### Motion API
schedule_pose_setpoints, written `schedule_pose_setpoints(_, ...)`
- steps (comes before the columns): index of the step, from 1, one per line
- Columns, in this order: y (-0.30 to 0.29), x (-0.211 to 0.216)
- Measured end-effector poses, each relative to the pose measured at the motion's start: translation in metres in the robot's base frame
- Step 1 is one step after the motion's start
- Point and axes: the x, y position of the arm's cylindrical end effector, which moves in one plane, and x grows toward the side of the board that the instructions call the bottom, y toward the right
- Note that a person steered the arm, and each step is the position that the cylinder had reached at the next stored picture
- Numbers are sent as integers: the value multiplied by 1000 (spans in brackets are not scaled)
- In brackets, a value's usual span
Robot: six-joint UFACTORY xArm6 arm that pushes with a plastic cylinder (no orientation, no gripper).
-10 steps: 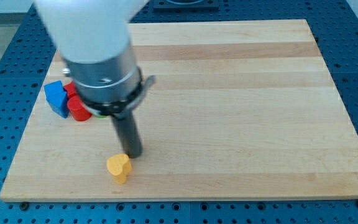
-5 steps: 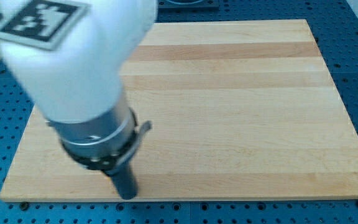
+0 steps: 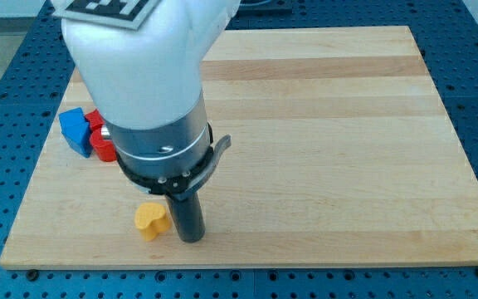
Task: Slide yellow heart towards bottom left
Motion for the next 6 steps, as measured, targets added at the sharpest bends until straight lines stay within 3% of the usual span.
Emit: schedule_pose_setpoints(6,-77,-8)
